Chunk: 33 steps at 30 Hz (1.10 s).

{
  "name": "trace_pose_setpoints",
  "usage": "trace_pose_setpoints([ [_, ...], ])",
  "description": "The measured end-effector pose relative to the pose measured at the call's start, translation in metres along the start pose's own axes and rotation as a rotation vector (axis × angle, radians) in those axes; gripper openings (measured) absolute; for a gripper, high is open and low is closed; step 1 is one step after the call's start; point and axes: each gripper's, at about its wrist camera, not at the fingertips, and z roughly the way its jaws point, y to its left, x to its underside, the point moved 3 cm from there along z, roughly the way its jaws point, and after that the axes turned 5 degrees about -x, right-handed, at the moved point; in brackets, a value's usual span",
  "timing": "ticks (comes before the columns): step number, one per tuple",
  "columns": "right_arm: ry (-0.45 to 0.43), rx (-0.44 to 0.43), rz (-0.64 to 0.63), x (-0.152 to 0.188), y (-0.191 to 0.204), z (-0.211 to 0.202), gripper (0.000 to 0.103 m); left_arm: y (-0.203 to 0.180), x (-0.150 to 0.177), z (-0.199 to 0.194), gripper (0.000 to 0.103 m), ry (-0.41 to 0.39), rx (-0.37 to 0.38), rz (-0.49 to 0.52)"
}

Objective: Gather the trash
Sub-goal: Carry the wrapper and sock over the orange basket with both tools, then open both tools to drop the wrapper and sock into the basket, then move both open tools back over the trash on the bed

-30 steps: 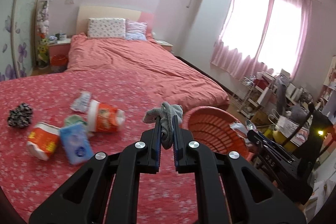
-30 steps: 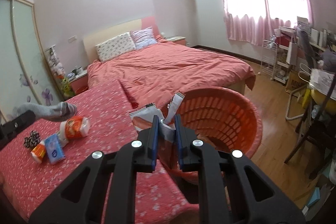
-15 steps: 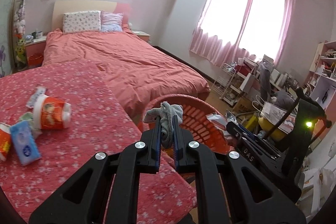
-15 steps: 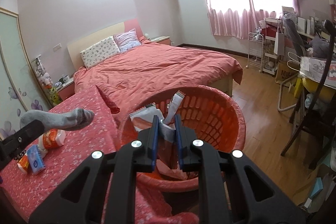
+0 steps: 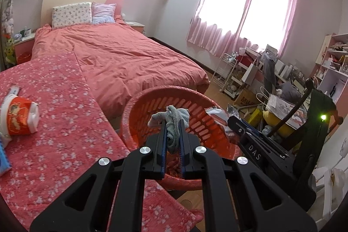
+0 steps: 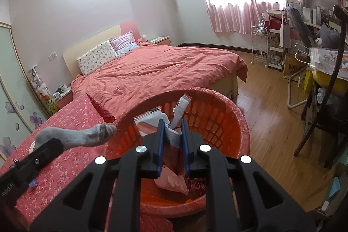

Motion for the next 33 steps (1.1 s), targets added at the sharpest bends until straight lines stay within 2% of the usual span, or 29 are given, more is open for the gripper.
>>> trace_pose_setpoints([
  [13, 0.028, -0.027, 0.050, 0.002, -0.014, 0.023, 0.017, -0.003, 0.002, 0.035, 0.009, 0.060, 0.007, -0.004],
  [18, 0.050, -0.045, 0.064, 0.003, -0.016, 0.030, 0.032, -0.002, 0.004, 0.049, 0.011, 0.109, 0.009, -0.017],
  [20, 0.054, -0.040, 0.069, 0.003, -0.018, 0.033, 0.033, 0.001, 0.006, 0.054, 0.019, 0.130, 0.002, -0.025],
  [22, 0.059, -0.035, 0.072, 0.005, -0.020, 0.033, 0.034, 0.005, 0.008, 0.056, 0.035, 0.136, -0.012, -0.034],
  [27, 0.071, -0.030, 0.063, 0.005, -0.019, 0.034, 0.043, 0.014, 0.009, 0.050, 0.043, 0.128, -0.051, -0.043],
  [33, 0.060, -0.037, 0.050, 0.002, -0.014, 0.024, 0.047, 0.032, 0.005, 0.036, 0.044, 0.113, -0.090, -0.060],
])
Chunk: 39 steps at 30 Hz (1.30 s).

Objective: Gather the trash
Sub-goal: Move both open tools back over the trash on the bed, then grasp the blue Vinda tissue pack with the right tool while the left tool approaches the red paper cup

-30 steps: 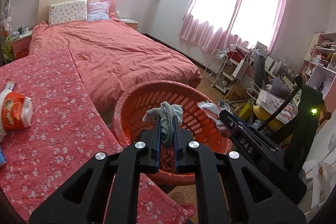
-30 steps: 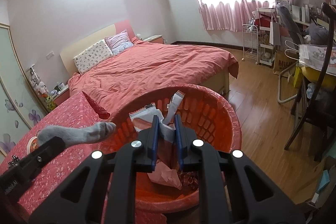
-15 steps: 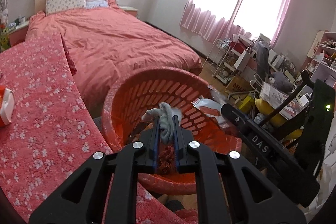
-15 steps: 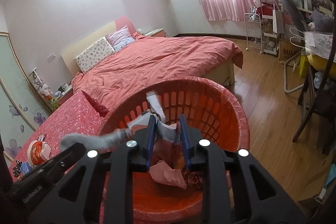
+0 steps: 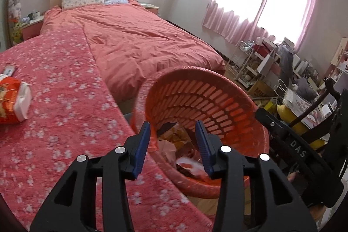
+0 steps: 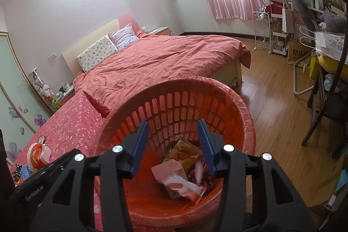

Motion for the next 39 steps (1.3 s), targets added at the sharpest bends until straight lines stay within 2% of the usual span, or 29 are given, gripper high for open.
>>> trace_pose_setpoints([
  [5, -0.010, -0.007, -0.029, -0.002, 0.015, -0.013, 0.048, 0.014, -0.001, -0.023, 0.046, -0.029, -0.026, -0.010],
  [7, -0.012, -0.017, -0.048, 0.000, 0.027, -0.019, 0.048, 0.023, 0.000, -0.036, 0.051, -0.047, -0.047, -0.010],
  [10, -0.009, -0.036, -0.081, 0.003, 0.047, -0.027, 0.048, 0.039, 0.002, -0.056, 0.052, -0.070, -0.089, -0.007],
  [16, 0.012, -0.088, -0.155, 0.018, 0.095, -0.038, 0.048, 0.088, 0.008, -0.095, 0.058, -0.110, -0.193, -0.042],
  [22, 0.045, -0.161, -0.235, 0.041, 0.151, -0.045, 0.052, 0.155, 0.023, -0.131, 0.063, -0.135, -0.313, -0.131],
  [26, 0.090, -0.224, -0.298, 0.063, 0.198, -0.044, 0.058, 0.202, 0.033, -0.152, 0.067, -0.136, -0.398, -0.191],
  [32, 0.170, -0.304, -0.386, 0.099, 0.265, -0.032, 0.058, 0.268, 0.053, -0.183, 0.069, -0.143, -0.548, -0.248],
  [39, 0.272, -0.362, -0.465, 0.142, 0.328, -0.008, 0.060, 0.316, 0.071, -0.201, 0.071, -0.140, -0.586, -0.324],
])
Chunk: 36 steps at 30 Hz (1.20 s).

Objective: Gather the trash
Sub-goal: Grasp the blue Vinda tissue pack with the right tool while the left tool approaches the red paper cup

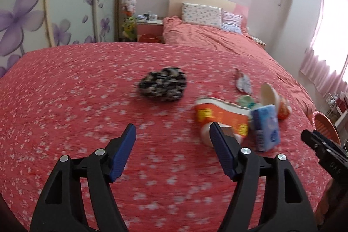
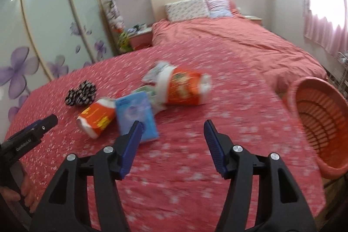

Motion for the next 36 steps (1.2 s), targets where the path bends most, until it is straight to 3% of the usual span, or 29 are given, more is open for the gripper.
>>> trace_pose_setpoints([
  [6, 0.042, 0.005, -0.051, -0.001, 0.029, 0.028, 0.070, 0.024, 0.004, 0.005, 0.073, 0.001, -0.007, -0.018],
  [15, 0.131, 0.069, -0.111, 0.001, 0.043, 0.061, 0.070, 0.035, 0.008, 0.013, 0.073, 0.027, 0.010, -0.034],
  [16, 0.140, 0.078, -0.117, 0.002, 0.042, 0.064, 0.070, 0.035, 0.009, 0.014, 0.073, 0.029, 0.012, -0.034],
  [18, 0.159, 0.067, -0.105, 0.004, 0.040, 0.068, 0.054, 0.034, 0.009, 0.014, 0.073, 0.033, 0.017, -0.033],
  [23, 0.116, 0.050, -0.071, 0.003, 0.028, 0.053, 0.052, 0.025, 0.009, 0.013, 0.074, 0.035, 0.037, -0.023],
  [29, 0.048, 0.075, -0.079, 0.003, 0.015, 0.024, 0.051, -0.001, 0.005, 0.009, 0.082, 0.027, 0.083, 0.001],
  [31, 0.030, 0.076, -0.058, 0.003, 0.005, 0.014, 0.051, -0.014, 0.003, 0.008, 0.090, 0.024, 0.101, 0.012],
  [36, 0.005, 0.100, -0.007, 0.002, -0.022, -0.003, 0.051, -0.051, 0.000, 0.015, 0.097, 0.024, 0.105, 0.094],
])
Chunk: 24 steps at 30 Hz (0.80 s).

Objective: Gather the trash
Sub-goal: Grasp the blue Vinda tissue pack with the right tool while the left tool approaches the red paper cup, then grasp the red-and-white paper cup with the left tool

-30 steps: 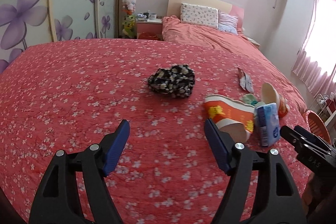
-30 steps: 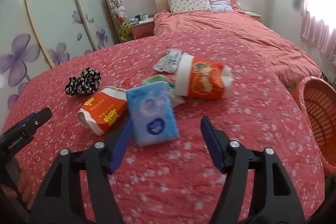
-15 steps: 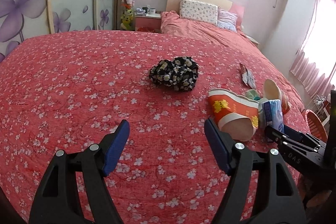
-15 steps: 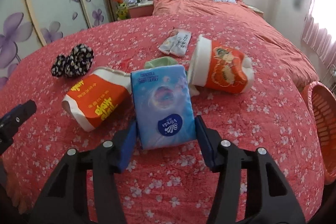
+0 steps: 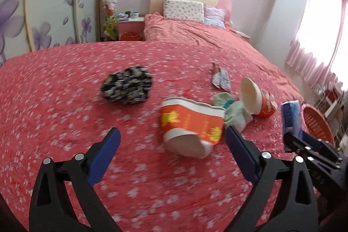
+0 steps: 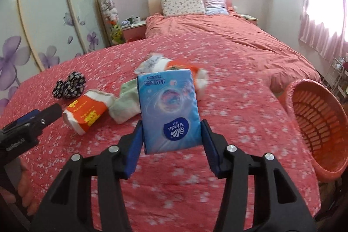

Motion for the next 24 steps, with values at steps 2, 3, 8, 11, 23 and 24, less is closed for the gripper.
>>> trace_pose_setpoints([
  [2, -0.001, 0.009, 0.019, 0.001, -0.011, -0.003, 0.051, -0.014, 0.000, 0.011, 0.099, 0.025, -0.017, 0.052],
  [3, -0.001, 0.016, 0.028, 0.001, -0.017, -0.005, 0.051, -0.020, 0.001, 0.017, 0.099, 0.039, -0.030, 0.077],
  [8, -0.003, 0.034, 0.061, 0.003, -0.038, -0.009, 0.051, -0.029, 0.006, 0.037, 0.099, 0.086, -0.080, 0.118],
  [11, -0.006, 0.038, 0.069, 0.004, -0.045, -0.010, 0.051, -0.025, 0.006, 0.052, 0.099, 0.142, -0.087, 0.092],
  [23, -0.014, 0.042, 0.091, 0.009, -0.060, -0.014, 0.051, -0.025, 0.001, 0.060, 0.080, 0.158, -0.043, 0.084],
  [24, -0.015, 0.043, 0.090, 0.009, -0.061, -0.015, 0.051, -0.025, 0.001, 0.058, 0.080, 0.149, -0.050, 0.087],
])
